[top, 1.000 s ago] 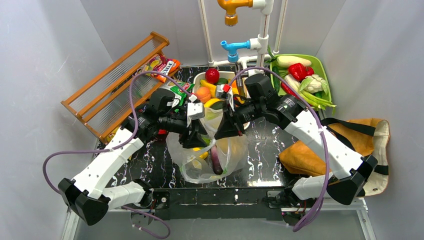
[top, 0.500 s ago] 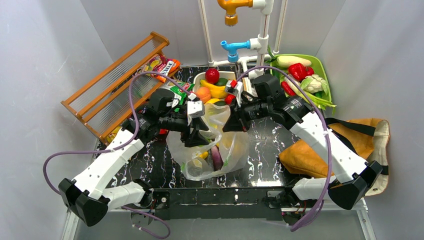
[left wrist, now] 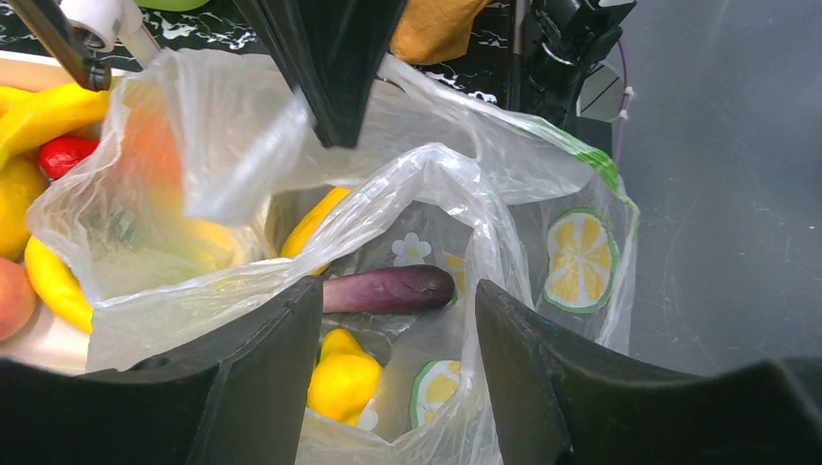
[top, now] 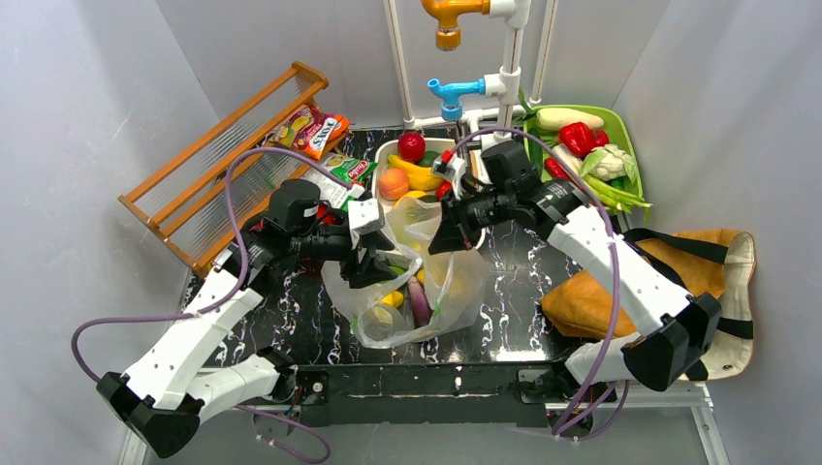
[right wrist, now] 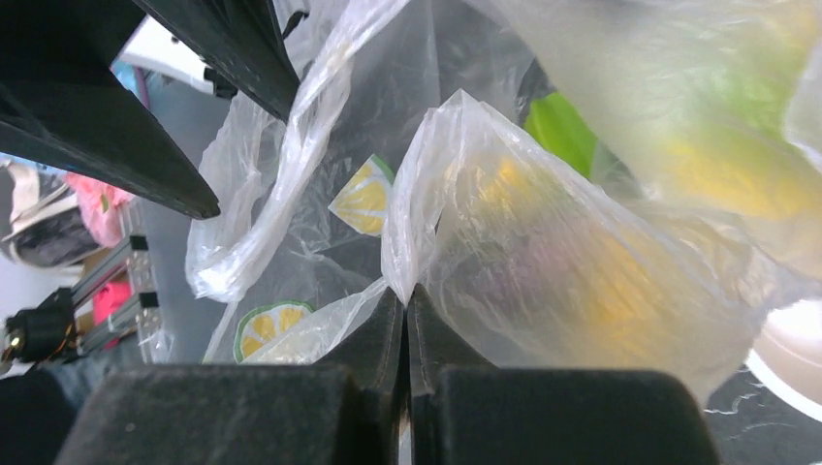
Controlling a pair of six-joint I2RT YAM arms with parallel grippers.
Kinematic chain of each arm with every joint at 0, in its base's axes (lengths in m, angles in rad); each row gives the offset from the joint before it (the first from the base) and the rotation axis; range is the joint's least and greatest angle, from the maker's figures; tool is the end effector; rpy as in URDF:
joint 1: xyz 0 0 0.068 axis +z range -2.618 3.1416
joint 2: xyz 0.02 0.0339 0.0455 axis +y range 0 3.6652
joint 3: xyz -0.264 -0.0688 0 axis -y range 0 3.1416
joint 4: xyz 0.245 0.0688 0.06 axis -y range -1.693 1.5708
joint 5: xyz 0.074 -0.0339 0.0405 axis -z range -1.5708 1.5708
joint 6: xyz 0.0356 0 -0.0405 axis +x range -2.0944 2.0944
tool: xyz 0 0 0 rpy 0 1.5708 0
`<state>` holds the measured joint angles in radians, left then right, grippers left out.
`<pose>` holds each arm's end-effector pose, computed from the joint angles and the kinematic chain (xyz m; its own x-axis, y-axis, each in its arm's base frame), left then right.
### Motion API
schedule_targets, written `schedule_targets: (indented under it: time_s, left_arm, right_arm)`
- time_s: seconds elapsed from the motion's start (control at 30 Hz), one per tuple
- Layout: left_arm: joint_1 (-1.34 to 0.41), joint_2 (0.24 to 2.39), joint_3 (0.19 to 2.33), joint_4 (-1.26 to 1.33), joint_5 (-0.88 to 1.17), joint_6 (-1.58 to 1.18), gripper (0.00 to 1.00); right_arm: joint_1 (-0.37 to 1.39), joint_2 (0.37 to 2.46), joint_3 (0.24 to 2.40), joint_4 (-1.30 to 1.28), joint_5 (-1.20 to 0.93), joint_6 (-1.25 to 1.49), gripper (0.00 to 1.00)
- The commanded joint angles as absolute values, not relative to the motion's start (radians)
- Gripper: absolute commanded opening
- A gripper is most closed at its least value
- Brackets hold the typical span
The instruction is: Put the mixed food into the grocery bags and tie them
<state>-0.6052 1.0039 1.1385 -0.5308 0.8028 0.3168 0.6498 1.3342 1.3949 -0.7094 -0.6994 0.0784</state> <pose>0.1532 -0.1371 0.3904 -0.0084 0.2690 -0.9631 0.9930 0.1157 0.0236 0.2088 0.1875 0.3837 -0.5478 -0.3410 -0.7640 -0.8311 0.3266 0.4501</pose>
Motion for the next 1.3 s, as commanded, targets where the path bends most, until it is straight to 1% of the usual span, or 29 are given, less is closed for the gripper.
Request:
schedule_targets:
  time_s: [0.0,0.2,0.43,0.57,0.8,1.0,1.07,1.27]
  left_arm:
    - [-0.606,0.971,1.132,-0.554,0.758,0.315,0.57]
    - [-0.606,0.961,1.126,-0.571,0.739,0.314,0.57]
    - [-0.606,0.936,1.113,-0.596,0.705,0.321,0.55]
    - [-0.606,0.930,1.109,-0.601,0.677,0.319,0.52]
    - [-0.606,0.934,1.102,-0.596,0.637,0.344,0.51]
    - [-0.606,0.930,1.078,-0.563,0.618,0.351,0.54]
    - [-0.606,0.928,1.070,-0.541,0.617,0.355,0.58]
    - [-0.607,0.936,1.054,-0.465,0.645,0.371,0.65]
  right_arm:
    - [0.715,1.377,1.431,-0.783,-0.757,0.022,0.01]
    - [0.791,1.433,1.504,-0.821,-0.765,-0.039,0.01]
    - [0.797,1.424,1.547,-0.793,-0.826,-0.047,0.01]
    - [0.818,1.411,1.570,-0.770,-0.875,-0.058,0.01]
    - [0.836,1.409,1.581,-0.770,-0.871,-0.063,0.01]
    - [0.842,1.414,1.591,-0.778,-0.867,-0.063,0.01]
    - [0.844,1.414,1.592,-0.779,-0.865,-0.062,0.01]
    - [0.845,1.417,1.594,-0.778,-0.863,-0.061,0.01]
